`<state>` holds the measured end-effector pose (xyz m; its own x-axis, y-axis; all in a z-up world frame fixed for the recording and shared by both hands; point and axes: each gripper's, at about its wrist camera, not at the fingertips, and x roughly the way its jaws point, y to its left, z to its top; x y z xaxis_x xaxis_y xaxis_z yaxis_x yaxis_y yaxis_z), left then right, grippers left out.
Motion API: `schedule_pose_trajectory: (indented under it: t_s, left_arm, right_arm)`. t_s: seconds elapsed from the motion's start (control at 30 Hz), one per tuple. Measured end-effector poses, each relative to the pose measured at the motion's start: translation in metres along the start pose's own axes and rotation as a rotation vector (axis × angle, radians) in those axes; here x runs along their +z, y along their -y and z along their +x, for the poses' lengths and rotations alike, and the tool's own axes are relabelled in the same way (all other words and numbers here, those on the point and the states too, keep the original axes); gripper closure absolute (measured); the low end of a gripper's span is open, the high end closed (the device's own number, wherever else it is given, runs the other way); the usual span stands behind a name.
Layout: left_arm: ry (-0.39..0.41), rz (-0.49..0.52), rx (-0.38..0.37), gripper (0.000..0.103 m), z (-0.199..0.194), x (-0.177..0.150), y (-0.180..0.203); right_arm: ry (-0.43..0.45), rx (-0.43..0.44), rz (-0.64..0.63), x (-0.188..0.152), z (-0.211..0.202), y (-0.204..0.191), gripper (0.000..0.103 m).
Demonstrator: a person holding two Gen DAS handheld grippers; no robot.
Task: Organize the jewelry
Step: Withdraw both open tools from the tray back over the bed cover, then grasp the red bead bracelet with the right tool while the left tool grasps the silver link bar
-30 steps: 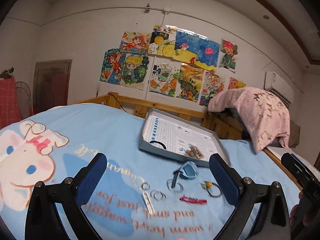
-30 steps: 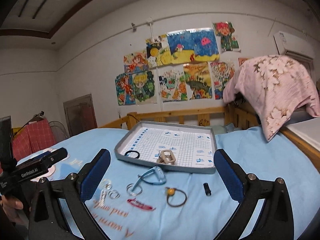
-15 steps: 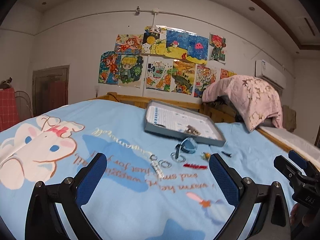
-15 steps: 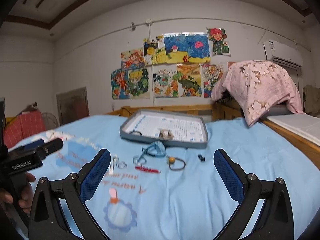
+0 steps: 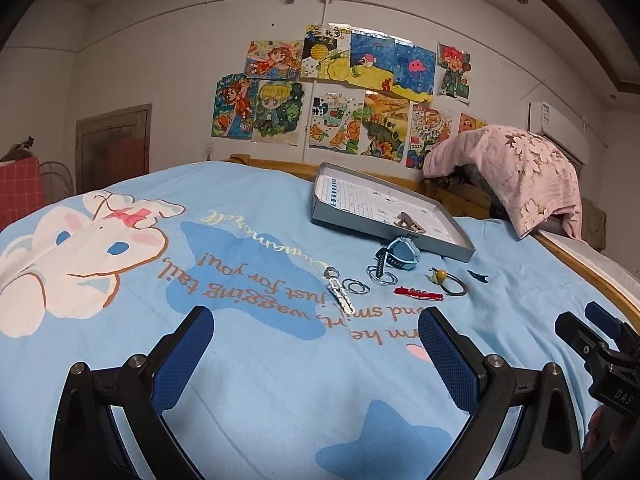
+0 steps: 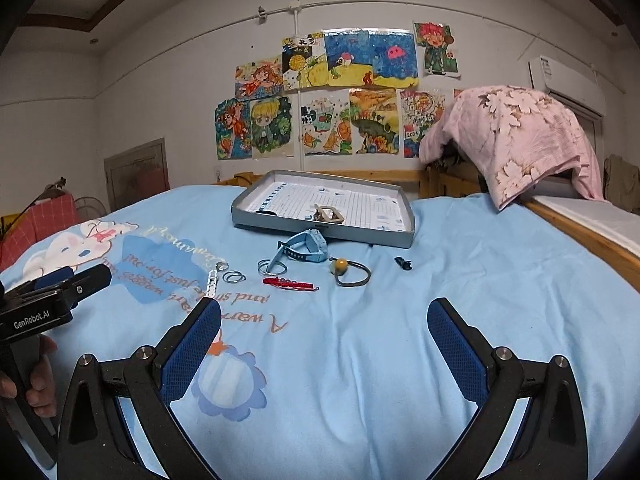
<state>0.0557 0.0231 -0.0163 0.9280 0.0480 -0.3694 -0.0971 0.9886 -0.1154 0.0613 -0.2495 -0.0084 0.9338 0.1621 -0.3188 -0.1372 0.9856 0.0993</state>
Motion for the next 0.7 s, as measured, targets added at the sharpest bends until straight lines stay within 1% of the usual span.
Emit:
schedule_pose_trajectory:
  t_s: [0.17,0.37,0.53,0.6,0.63,0.7]
  left_arm:
    - [-0.026,0.0,0.013,0.0,0.008,0.006,-0.001]
    - [-0.025,0.011,0.053,0.0,0.025,0.022,-0.003]
    - [-0.019,-0.004,0.073,0.0,0.045,0.033,-0.003]
    - [-0.045,0.011,0.076,0.0,0.06,0.037,-0.001]
    - [-0.074,0.018,0.076,0.0,0.071,0.039,-0.001]
    - [-0.129,0.008,0.063,0.0,0.091,0.042,-0.002]
  right_arm:
    - [0.002,0.017,0.005,0.004,0.005,-0.001,0.002]
    - [0.035,-0.004,-0.045,0.013,0.011,-0.003,0.002]
    - [0.054,0.005,-0.012,0.033,0.034,0.008,0.002]
    - [0.078,0.019,-0.002,0.041,0.046,0.012,0.002]
    - [0.084,0.025,0.0,0.042,0.052,0.014,0.002]
    - [0.073,0.044,0.0,0.044,0.077,0.019,0.002]
